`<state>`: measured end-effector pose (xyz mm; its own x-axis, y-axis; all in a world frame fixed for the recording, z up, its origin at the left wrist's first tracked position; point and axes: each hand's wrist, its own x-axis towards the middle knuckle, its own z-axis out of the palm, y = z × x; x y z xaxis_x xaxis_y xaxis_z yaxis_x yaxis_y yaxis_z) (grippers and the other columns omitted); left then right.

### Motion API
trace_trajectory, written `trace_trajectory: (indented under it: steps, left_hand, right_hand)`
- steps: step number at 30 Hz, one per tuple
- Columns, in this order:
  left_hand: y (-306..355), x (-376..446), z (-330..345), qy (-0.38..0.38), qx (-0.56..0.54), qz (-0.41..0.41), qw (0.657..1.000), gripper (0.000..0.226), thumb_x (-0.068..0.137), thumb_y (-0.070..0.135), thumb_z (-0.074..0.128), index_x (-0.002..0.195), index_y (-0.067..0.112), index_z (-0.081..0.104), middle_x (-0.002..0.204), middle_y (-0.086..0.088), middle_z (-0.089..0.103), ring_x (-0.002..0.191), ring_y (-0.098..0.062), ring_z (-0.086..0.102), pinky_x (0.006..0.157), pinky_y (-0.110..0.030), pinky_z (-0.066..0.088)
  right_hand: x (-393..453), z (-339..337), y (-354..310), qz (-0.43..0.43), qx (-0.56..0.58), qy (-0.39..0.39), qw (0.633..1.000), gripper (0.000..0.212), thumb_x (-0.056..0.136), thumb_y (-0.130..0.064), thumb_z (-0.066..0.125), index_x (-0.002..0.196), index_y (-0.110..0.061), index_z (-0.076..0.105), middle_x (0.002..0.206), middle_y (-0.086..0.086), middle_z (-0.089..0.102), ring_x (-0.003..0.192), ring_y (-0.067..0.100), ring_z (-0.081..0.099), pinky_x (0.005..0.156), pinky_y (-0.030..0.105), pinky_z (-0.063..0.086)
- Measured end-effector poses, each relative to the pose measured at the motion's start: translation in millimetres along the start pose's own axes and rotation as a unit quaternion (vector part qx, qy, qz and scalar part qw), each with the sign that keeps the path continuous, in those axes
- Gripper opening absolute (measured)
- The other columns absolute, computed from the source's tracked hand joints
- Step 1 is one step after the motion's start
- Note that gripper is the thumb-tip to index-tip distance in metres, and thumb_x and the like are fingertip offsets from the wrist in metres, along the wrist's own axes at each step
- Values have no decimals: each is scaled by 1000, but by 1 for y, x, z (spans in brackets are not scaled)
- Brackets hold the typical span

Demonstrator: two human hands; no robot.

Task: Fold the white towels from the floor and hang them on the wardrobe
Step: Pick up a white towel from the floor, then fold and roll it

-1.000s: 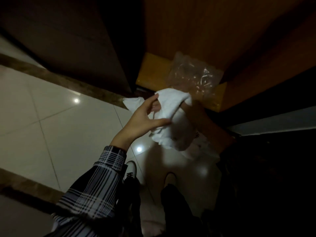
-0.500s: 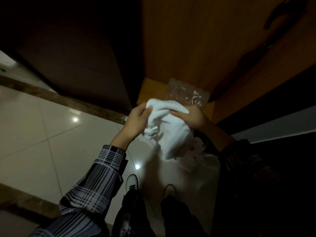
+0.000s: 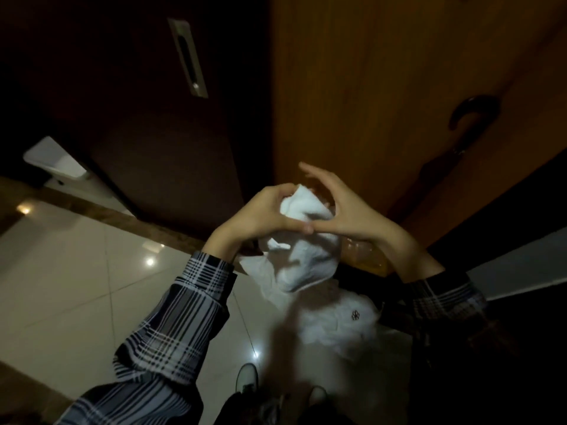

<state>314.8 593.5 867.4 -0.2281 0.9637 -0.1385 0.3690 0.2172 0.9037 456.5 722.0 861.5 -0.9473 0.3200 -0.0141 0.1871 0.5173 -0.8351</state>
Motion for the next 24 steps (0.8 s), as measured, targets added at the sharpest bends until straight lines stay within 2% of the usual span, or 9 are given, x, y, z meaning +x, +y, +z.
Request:
trace_trajectory:
  steps: [3, 7, 9, 11, 13, 15, 18, 21, 24]
  left_hand:
    - [12, 3, -10, -11, 65, 2, 998, 46, 61, 14, 88, 97, 12, 60, 88, 0, 59, 80, -12, 56, 71, -30, 45]
    - [26, 1, -28, 19, 120, 19, 992, 53, 55, 13, 90, 97, 18, 58, 95, 0, 63, 88, -16, 60, 73, -31, 49]
    - [31, 0, -41, 27, 122, 31, 992, 50, 56, 11, 89, 95, 18, 58, 94, 0, 65, 89, -18, 62, 75, -33, 50]
    - [37, -1, -53, 32, 135, 48, 989, 44, 62, 11, 87, 95, 19, 59, 94, 2, 66, 88, -15, 63, 76, -31, 50]
    - [41, -2, -63, 34, 152, 56, 986, 36, 68, 12, 84, 96, 20, 62, 95, 2, 68, 89, -12, 64, 78, -30, 51]
    - [41, -4, -73, 37, 173, 62, 982, 26, 76, 14, 78, 96, 24, 65, 96, 4, 69, 89, -12, 65, 77, -37, 54]
    - [37, -7, -86, 68, 211, 50, 974, 16, 92, 16, 59, 94, 31, 63, 96, 3, 68, 82, -24, 68, 65, -45, 57]
    - [33, -11, -96, 103, 257, 34, 960, 20, 97, 17, 49, 97, 33, 62, 103, 2, 67, 96, -21, 64, 80, -47, 53]
    - [29, -13, -100, 154, 228, 25, 961, 20, 98, 17, 49, 104, 24, 66, 106, 1, 67, 102, -18, 60, 86, -45, 50]
  right_hand:
    - [10, -16, -16, -20, -111, -26, 993, 59, 74, -18, 81, 125, -18, 53, 141, 2, 37, 130, 8, 32, 104, 22, 28]
    - [17, -33, -25, -8, -227, -53, 972, 28, 75, -26, 79, 93, -15, 61, 132, 4, 52, 127, 16, 41, 96, 22, 28]
    - [18, -40, -28, 9, -254, -58, 965, 28, 74, -38, 78, 81, -18, 60, 111, 3, 64, 108, 16, 54, 88, 28, 37]
    - [17, -47, -31, 27, -235, -50, 970, 32, 76, -42, 76, 73, -16, 58, 82, 7, 65, 76, 17, 57, 68, 31, 41]
    - [16, -54, -35, 31, -232, -35, 972, 38, 78, -42, 74, 70, -11, 55, 68, 8, 57, 61, 16, 49, 56, 28, 32]
    - [14, -61, -39, 37, -245, -10, 969, 39, 78, -43, 74, 66, -16, 48, 63, 3, 50, 58, 14, 44, 55, 29, 30]
    - [11, -73, -45, 43, -252, 38, 966, 40, 77, -35, 77, 66, -26, 40, 62, -4, 48, 57, 14, 44, 56, 31, 33]
    - [5, -84, -54, 43, -265, 75, 960, 37, 80, -29, 75, 71, -29, 39, 65, -5, 51, 58, 13, 47, 57, 29, 35]
    - [1, -88, -65, 45, -291, 116, 949, 29, 82, -36, 72, 77, -27, 45, 68, -6, 55, 60, 11, 49, 54, 24, 32]
